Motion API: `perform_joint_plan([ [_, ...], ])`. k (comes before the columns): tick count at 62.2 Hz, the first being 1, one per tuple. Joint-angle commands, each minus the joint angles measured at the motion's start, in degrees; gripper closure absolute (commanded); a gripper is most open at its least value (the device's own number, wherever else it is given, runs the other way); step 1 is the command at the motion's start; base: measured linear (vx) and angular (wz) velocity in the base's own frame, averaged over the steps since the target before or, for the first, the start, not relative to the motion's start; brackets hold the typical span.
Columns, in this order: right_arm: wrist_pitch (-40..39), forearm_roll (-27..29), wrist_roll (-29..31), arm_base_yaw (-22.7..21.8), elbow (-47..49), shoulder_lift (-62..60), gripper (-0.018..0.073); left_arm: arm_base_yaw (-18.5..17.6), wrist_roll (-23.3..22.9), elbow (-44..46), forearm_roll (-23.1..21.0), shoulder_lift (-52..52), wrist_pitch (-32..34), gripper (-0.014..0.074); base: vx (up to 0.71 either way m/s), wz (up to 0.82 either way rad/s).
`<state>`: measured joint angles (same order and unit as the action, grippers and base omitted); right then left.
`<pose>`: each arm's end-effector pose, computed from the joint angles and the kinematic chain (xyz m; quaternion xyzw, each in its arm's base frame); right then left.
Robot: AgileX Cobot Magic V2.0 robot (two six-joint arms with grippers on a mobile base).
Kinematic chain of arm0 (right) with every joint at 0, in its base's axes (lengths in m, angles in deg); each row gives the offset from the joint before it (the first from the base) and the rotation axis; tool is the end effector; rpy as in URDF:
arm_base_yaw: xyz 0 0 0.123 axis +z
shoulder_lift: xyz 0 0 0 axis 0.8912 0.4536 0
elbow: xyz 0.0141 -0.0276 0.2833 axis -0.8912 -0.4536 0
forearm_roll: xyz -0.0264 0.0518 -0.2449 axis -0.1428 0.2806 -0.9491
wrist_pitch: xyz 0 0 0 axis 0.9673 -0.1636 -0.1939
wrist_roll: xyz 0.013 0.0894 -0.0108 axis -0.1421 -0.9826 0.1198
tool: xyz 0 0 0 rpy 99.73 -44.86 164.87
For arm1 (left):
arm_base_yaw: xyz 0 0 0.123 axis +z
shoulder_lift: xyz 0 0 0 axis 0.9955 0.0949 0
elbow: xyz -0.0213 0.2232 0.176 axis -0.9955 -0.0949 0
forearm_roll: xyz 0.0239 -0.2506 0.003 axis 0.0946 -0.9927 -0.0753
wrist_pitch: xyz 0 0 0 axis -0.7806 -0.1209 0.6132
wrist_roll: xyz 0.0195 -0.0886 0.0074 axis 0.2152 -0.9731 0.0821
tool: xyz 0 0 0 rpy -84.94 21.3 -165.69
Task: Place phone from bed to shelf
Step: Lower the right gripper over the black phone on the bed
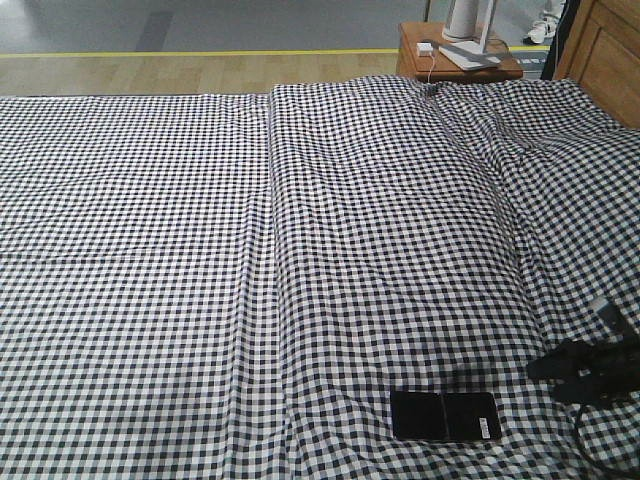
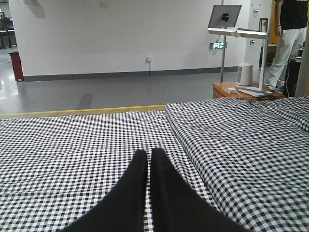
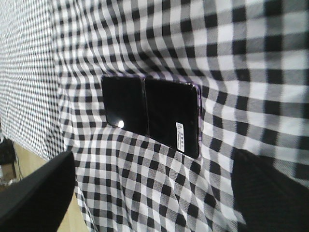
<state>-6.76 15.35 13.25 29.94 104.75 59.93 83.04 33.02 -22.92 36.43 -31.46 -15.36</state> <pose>0.3439 -0.1473 -0.0365 0.0426 0.9100 0.4056 0.0741 0.0564 -0.0017 0.1968 0.0153 0.7051 -0.0048 0.7089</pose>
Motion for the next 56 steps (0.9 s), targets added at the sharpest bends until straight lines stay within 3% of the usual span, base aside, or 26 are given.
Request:
perform_joint_plan([
  [1,1.6,2.0,1.8,1.9,1.0,-1.3,-0.0052,0.1,-0.5,1.4,-0.6,-0.4,4.3,0.0595,0.00,0.00],
  [13,1.6,2.3,1.8,4.4,4.3,3.4,-0.0048,0.1,-0.5,1.4,-0.6,-0.4,4.3,0.0595,0.00,0.00],
  [56,6.3,8.7,6.0,4.4,7.7,11.9,-0.0035,0.1,-0.5,1.4,-0.6,-0.4,4.3,0.0595,0.00,0.00],
])
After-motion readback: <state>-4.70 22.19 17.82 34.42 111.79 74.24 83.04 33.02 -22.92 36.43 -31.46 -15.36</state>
